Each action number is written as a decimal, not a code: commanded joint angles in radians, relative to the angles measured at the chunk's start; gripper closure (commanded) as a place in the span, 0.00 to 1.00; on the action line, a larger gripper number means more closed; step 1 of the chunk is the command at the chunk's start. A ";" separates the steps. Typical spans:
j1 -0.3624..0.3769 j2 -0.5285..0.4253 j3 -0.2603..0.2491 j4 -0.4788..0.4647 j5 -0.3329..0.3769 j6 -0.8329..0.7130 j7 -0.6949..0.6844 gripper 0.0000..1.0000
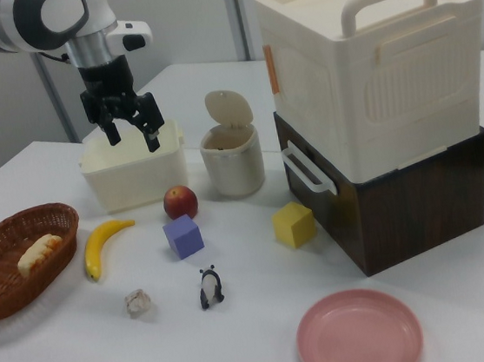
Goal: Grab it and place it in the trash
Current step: 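Move the open gripper toward the small crumpled white tissue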
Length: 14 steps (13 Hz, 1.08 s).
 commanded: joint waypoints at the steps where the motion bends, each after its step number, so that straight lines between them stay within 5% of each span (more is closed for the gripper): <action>1: 0.045 -0.049 0.007 -0.092 -0.089 0.096 0.014 0.00; 11: 0.048 -0.050 0.011 -0.108 -0.075 0.093 0.021 0.00; 14: 0.057 -0.085 0.014 -0.200 -0.070 0.101 0.036 0.00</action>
